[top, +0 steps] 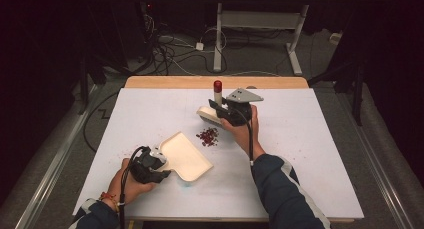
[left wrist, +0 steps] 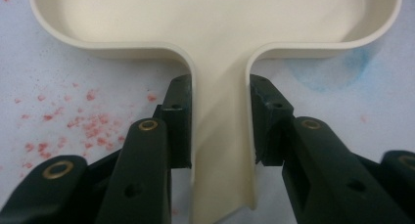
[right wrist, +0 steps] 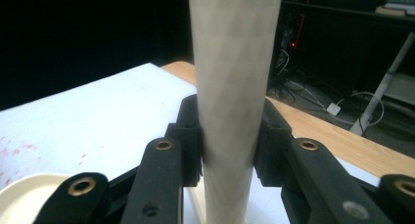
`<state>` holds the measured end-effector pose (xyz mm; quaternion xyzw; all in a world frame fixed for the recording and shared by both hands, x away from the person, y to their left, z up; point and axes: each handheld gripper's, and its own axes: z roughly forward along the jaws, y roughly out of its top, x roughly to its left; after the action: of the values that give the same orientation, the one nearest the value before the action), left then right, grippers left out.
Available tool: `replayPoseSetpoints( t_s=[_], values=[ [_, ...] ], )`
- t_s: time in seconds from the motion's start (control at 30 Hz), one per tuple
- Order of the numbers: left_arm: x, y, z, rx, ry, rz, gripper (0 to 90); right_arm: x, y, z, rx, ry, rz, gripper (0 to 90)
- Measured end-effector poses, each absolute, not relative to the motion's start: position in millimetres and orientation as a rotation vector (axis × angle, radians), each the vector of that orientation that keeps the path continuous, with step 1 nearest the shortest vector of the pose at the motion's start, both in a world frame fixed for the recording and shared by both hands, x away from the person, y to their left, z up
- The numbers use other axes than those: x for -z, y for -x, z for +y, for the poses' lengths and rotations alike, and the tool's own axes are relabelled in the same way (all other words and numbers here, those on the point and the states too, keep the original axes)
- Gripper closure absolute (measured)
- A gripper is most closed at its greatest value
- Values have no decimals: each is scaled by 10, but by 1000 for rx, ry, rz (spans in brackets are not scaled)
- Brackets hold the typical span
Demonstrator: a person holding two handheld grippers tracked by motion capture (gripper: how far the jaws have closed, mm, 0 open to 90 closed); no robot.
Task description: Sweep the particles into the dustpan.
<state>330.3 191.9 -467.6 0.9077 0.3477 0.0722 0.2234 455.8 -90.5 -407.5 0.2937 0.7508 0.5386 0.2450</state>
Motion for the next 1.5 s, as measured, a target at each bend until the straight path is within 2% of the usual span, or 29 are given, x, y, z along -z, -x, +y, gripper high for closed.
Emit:
replayPoseSetpoints(
  t_s=[0.93,1.3,1.5],
  values=[
    [4637,-3419,1753,-180,-2525,996,640,4111,-3802,-468,-1501,-778,2089,678],
    [4632,-3389,1723,-188,-2535,1004,638,4068,-3644,-382,-1533,-752,2092,696],
    [4631,-3378,1740,-190,-2549,986,639,4043,-3676,-404,-1534,-740,2091,699]
  ],
)
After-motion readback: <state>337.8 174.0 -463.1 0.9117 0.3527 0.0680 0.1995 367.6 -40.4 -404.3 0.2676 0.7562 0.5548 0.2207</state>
